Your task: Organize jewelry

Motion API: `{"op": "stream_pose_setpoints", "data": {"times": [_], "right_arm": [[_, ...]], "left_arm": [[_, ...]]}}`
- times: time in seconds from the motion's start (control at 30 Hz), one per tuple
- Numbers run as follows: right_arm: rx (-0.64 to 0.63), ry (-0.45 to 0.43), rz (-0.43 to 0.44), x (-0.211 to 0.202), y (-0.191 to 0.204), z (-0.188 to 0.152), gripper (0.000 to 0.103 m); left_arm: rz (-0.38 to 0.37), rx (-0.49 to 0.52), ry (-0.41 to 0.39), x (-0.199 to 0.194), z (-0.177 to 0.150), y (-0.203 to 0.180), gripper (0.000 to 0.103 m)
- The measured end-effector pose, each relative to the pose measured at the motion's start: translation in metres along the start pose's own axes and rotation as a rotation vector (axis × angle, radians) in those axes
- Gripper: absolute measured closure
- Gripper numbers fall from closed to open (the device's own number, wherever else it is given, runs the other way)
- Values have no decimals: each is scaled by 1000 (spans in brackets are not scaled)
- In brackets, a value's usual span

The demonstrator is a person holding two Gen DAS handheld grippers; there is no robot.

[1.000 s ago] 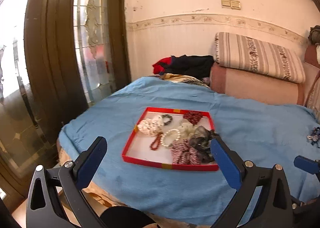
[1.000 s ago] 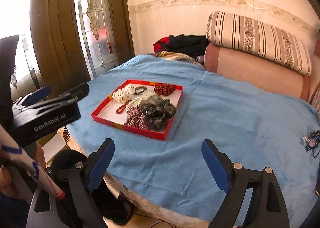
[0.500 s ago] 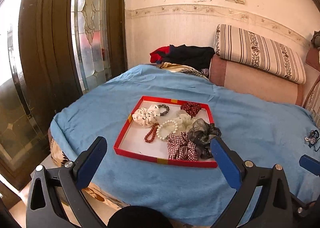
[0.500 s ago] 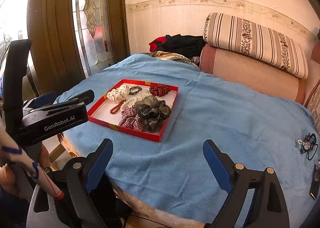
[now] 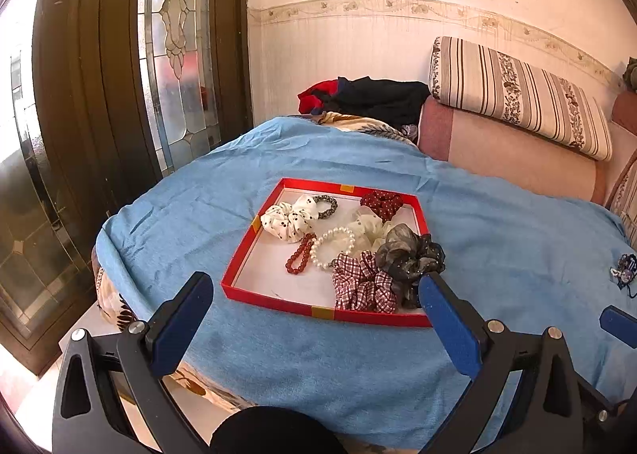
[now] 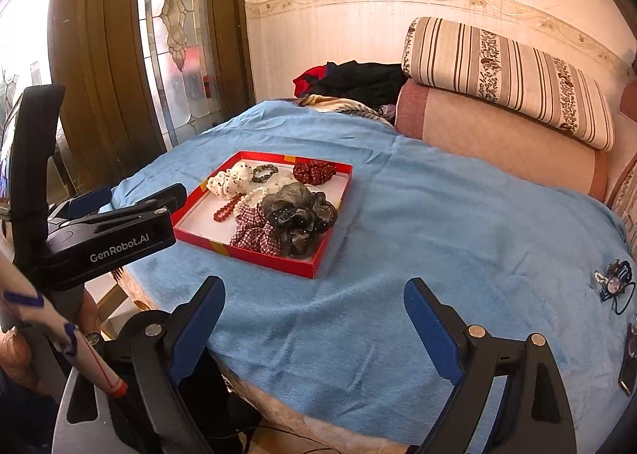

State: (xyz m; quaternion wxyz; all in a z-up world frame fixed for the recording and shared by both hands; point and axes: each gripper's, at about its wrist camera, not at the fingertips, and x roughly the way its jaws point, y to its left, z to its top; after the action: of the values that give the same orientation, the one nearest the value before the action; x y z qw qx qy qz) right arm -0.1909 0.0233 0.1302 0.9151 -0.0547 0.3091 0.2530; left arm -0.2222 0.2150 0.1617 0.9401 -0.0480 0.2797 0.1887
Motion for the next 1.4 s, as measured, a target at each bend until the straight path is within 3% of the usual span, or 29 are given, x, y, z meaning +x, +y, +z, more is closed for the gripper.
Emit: {"op": "stream_pose_setpoints", "data": {"times": [1.4], "right_arm": [[-6, 36, -13, 9, 3, -5, 9]], "left_arm": [[-6, 36, 2, 6, -8, -5, 0]]}}
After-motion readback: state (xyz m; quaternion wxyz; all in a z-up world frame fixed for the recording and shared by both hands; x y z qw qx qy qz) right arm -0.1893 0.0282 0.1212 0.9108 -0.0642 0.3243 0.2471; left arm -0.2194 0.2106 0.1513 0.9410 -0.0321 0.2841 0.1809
